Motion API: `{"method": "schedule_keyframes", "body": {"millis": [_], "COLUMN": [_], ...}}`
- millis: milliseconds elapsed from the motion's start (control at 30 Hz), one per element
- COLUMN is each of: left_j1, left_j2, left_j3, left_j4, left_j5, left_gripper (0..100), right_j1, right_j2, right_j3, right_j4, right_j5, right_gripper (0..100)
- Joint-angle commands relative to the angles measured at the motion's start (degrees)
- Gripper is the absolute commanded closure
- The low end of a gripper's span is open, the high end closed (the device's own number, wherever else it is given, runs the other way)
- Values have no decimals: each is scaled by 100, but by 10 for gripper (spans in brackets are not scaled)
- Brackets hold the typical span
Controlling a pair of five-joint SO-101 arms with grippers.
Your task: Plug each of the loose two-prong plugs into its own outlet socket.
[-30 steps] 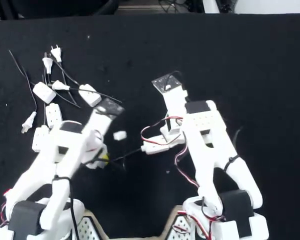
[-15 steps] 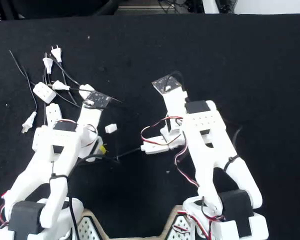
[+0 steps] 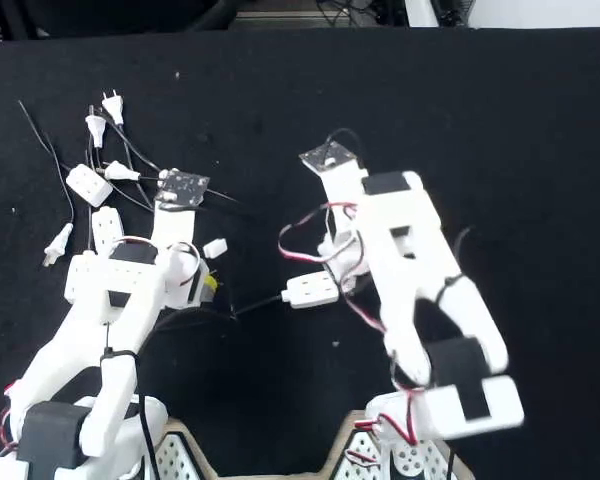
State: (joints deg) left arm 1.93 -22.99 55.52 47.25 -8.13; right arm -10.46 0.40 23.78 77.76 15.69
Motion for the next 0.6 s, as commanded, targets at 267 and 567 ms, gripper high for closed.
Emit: {"method": "schedule_keyframes", "body": {"millis": [267, 567], "left_j1": [48, 57], "left_j2": [-9, -9], "left_j3": [171, 409], "left_j4": [-501, -949], "left_j5": [686, 686], "left_gripper": [766, 766], "right_j1": [0, 624], "right_j2": [1015, 866], "right_j3": [-1182, -1218], "right_j4": [642, 642], "right_j5": [26, -123], "right_gripper": [988, 988]}}
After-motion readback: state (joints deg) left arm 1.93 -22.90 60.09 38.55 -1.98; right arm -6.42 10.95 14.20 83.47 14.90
